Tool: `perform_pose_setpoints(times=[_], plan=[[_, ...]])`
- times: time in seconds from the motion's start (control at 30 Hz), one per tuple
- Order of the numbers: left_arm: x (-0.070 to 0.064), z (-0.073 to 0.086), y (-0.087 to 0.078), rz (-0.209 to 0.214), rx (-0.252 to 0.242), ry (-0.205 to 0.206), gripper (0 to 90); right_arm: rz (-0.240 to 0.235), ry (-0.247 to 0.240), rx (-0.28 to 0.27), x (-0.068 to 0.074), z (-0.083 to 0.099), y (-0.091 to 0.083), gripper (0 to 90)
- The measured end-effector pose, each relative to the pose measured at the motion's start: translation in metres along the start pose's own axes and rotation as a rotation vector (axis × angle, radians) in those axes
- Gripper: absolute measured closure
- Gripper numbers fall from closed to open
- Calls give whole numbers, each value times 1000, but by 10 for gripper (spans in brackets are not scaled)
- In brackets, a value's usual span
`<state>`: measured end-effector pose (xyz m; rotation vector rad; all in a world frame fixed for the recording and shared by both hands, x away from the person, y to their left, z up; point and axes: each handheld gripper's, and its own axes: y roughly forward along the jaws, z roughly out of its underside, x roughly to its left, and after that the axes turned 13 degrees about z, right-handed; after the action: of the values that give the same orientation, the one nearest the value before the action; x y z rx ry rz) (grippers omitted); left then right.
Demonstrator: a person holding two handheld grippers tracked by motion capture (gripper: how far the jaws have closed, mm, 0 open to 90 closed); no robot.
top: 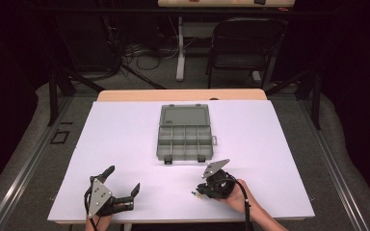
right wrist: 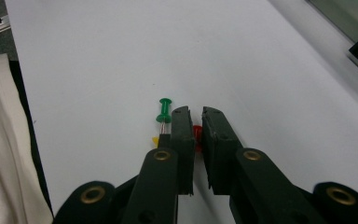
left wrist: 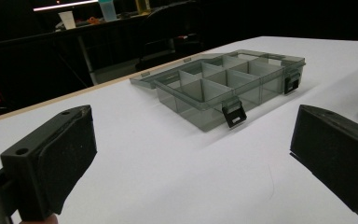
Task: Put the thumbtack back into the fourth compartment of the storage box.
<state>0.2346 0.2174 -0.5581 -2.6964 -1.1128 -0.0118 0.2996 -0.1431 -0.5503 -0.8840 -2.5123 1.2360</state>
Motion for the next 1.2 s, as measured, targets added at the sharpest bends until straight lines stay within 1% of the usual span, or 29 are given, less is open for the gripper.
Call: perform_pose_setpoints(times=[0.3,0.37,0.7,1.2], plan=[[0,0,0,0,0,0,2,14,9,-28,-3,-2,-6,840],[0,0,0,-1,0,0,2,21,6,-35,-4,-2,-8,840],[0,0,0,-2,-1,0,2,55,25,-54,-11,-1,-14,840],[0,0,-1,-1,-4,3,2,108,40,-84,-22,-1,-25,841]])
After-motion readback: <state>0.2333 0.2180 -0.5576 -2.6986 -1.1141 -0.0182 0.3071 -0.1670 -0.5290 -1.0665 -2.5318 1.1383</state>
